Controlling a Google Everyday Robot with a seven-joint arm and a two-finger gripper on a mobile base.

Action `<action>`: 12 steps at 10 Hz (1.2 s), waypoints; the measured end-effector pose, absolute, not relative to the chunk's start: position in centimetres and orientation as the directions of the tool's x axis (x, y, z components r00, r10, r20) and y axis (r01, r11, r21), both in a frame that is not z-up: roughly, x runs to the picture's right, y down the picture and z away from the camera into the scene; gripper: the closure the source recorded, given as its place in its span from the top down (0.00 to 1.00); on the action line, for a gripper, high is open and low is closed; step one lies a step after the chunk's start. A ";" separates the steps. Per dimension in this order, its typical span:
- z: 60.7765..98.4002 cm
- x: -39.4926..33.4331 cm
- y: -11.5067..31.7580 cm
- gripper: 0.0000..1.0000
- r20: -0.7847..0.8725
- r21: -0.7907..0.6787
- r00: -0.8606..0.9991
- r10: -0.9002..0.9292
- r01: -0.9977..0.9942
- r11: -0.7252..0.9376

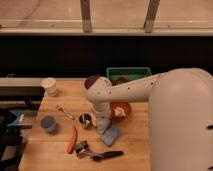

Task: Wipe table surface with towel

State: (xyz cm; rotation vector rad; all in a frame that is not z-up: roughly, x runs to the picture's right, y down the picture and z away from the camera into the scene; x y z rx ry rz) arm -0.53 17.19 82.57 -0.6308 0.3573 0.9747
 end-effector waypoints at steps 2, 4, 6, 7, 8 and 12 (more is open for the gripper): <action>83.3 0.6 17.2 0.64 -0.561 -0.309 0.499 0.660 -0.866 0.392; 84.6 0.9 17.4 0.64 -0.575 -0.301 0.481 0.662 -0.877 0.375; 85.6 0.4 18.1 0.64 -0.587 -0.309 0.477 0.654 -0.879 0.363; 85.8 0.2 18.2 0.59 -0.590 -0.312 0.477 0.652 -0.879 0.361; 85.9 0.3 18.5 0.50 -0.592 -0.312 0.478 0.649 -0.878 0.362; 84.6 0.8 18.2 0.10 -0.576 -0.300 0.487 0.656 -0.873 0.385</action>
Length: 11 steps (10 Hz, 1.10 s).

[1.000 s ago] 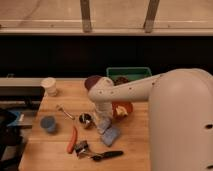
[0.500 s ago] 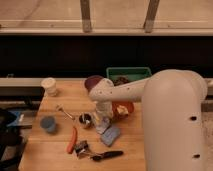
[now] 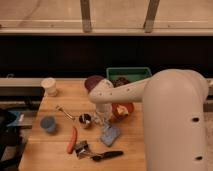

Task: Wipe table surface with towel

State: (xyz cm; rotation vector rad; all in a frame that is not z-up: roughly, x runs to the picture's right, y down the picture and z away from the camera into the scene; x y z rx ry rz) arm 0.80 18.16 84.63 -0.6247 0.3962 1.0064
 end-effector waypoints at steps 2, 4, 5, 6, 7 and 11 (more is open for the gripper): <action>83.5 2.7 17.7 0.00 -0.572 -0.277 0.466 0.675 -0.885 0.376; 83.7 4.6 16.9 0.00 -0.576 -0.270 0.423 0.699 -0.906 0.326; 83.9 4.6 16.6 0.00 -0.575 -0.266 0.422 0.701 -0.906 0.328; 84.1 4.2 16.4 0.00 -0.571 -0.267 0.428 0.701 -0.904 0.334; 84.4 3.2 15.9 0.00 -0.562 -0.269 0.437 0.703 -0.900 0.344; 85.1 -2.6 14.7 0.00 -0.523 -0.313 0.510 0.683 -0.860 0.402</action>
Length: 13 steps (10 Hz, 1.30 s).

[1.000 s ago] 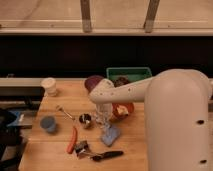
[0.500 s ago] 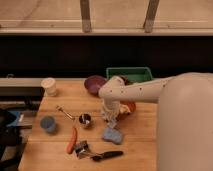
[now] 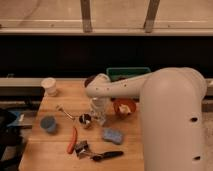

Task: Wipe table surface with towel

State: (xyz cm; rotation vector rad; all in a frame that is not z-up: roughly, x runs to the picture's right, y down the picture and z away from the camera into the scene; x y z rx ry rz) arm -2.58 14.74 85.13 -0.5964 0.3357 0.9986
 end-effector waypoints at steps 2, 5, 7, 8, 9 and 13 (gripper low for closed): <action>84.4 -3.8 16.1 0.00 -0.514 -0.343 0.546 0.662 -0.838 0.425; 83.3 -2.0 17.9 0.00 -0.529 -0.349 0.552 0.644 -0.834 0.428; 83.2 1.8 18.0 0.00 -0.559 -0.303 0.512 0.652 -0.858 0.414; 83.7 3.2 17.5 0.00 -0.566 -0.279 0.496 0.659 -0.867 0.413; 84.0 3.8 17.1 0.00 -0.571 -0.266 0.486 0.662 -0.872 0.411; 85.6 1.4 14.9 0.00 -0.550 -0.259 0.487 0.678 -0.872 0.416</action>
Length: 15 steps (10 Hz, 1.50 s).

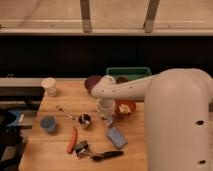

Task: Wipe table surface with towel

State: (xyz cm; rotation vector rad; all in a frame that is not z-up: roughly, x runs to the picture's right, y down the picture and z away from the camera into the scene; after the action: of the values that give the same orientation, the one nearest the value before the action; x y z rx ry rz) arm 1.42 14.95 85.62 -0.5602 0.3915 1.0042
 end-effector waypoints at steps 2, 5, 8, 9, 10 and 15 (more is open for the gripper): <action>86.3 -2.3 13.9 0.00 -0.526 -0.289 0.506 0.684 -0.863 0.415; 85.6 -5.7 14.0 0.00 -0.488 -0.356 0.529 0.694 -0.847 0.396; 84.6 -4.6 15.5 0.00 -0.499 -0.372 0.525 0.690 -0.848 0.377; 84.5 -3.1 16.1 0.00 -0.511 -0.359 0.511 0.691 -0.857 0.369; 84.5 -1.1 16.3 0.00 -0.528 -0.336 0.486 0.697 -0.873 0.354; 86.5 3.0 14.4 0.00 -0.553 -0.259 0.439 0.709 -0.899 0.354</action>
State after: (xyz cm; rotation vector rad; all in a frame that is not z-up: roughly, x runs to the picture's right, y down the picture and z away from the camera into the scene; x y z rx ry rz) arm 3.01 14.38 86.54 -0.5792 0.3760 1.0707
